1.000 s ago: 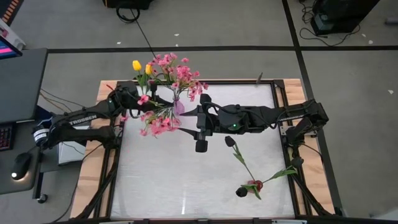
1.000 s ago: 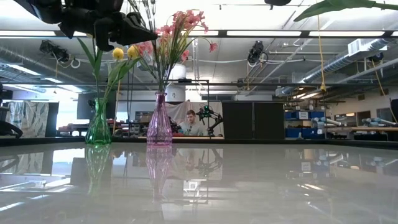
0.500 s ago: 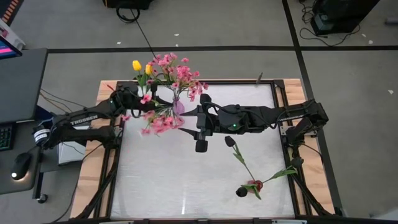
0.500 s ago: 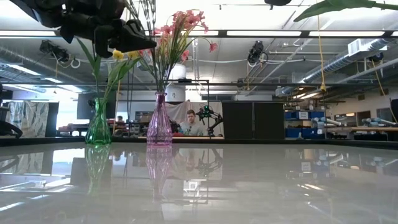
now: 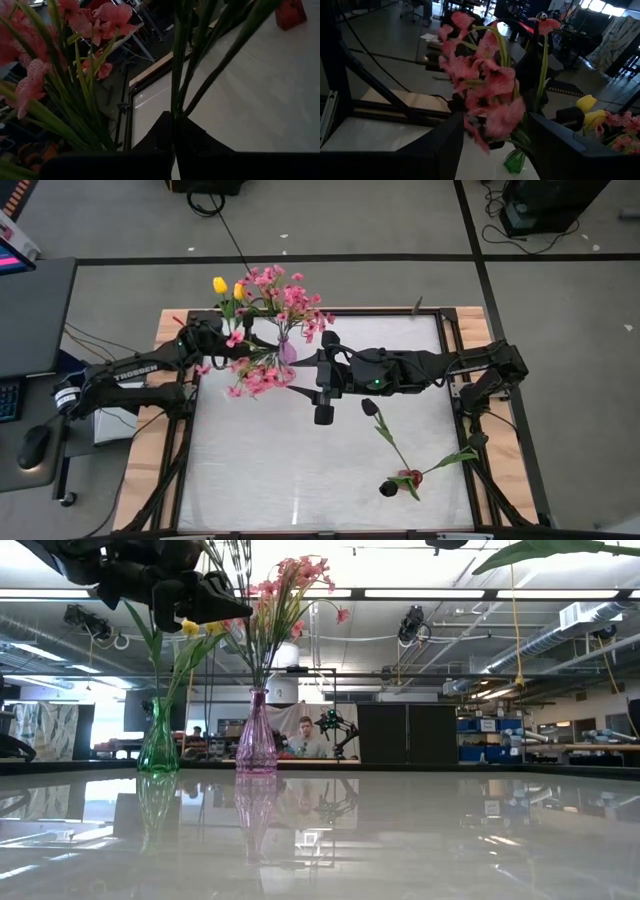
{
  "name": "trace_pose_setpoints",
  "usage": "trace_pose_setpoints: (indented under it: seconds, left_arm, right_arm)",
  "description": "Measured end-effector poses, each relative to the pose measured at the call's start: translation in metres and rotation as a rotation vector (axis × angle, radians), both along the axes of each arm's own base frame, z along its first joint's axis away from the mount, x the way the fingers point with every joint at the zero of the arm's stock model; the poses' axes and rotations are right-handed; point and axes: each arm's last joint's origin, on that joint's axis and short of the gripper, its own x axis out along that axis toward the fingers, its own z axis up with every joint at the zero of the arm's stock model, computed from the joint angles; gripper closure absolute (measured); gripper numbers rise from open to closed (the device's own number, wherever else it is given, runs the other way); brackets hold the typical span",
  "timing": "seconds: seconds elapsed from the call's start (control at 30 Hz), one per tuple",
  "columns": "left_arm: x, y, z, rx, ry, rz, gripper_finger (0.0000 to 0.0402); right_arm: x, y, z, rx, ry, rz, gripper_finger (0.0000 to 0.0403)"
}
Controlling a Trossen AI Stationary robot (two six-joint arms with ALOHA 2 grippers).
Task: Sort flowers into vase by color
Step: Put the pink flowers into the purple vase
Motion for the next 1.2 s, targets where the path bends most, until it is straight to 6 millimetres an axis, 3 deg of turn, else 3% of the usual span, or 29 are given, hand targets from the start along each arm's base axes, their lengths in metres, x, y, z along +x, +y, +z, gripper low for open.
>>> trace_pose_setpoints:
  seconds: [0.7, 1.2]
  left_arm:
    - [-0.004, 0.008, 0.001, -0.054, -0.015, 0.030, 0.0393]
    - [0.009, 0.015, -0.007, -0.105, -0.023, 0.022, 0.0393]
  right_arm:
    - [0.000, 0.000, 0.000, 0.000, 0.000, 0.000, 0.0176]
    - [0.000, 0.000, 0.000, 0.000, 0.000, 0.000, 0.0176]
